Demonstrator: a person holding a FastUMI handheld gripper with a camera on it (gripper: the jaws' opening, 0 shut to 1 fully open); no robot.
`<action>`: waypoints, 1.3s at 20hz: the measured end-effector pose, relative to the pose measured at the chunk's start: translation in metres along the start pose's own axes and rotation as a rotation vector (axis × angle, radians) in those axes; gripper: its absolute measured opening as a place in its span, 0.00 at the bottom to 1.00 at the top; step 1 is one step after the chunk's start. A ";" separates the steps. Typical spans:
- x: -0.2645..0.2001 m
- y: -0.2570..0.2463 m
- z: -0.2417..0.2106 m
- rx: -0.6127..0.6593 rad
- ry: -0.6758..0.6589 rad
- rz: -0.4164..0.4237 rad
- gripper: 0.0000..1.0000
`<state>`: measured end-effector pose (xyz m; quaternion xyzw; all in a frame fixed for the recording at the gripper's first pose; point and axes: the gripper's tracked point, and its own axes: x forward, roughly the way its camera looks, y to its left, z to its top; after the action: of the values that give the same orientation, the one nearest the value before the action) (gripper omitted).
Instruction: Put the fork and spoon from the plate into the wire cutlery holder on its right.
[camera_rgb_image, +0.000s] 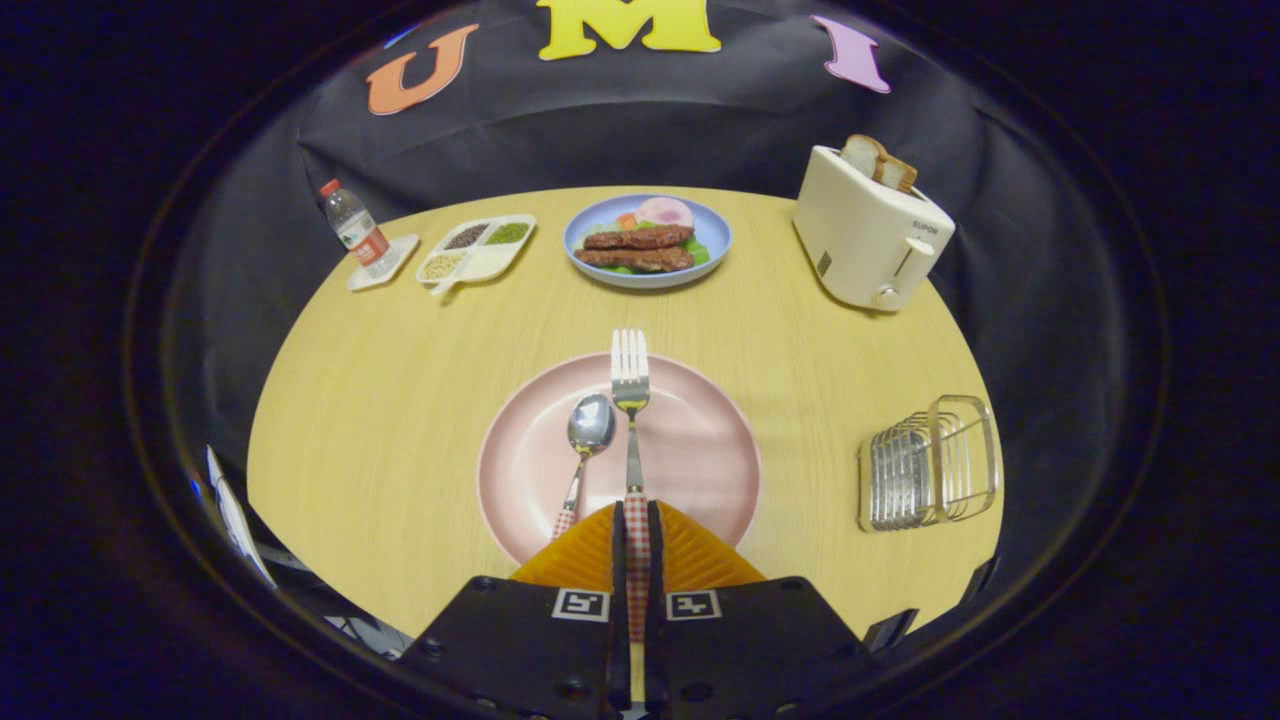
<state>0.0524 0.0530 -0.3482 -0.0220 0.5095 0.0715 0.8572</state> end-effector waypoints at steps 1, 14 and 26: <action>-0.012 -0.005 0.006 -0.004 -0.014 0.008 0.06; -0.092 -0.161 0.027 0.015 -0.019 -0.081 0.06; -0.096 -0.227 -0.020 0.098 0.311 -0.054 0.06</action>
<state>0.0233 -0.1831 -0.2816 -0.0049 0.6380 0.0192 0.7698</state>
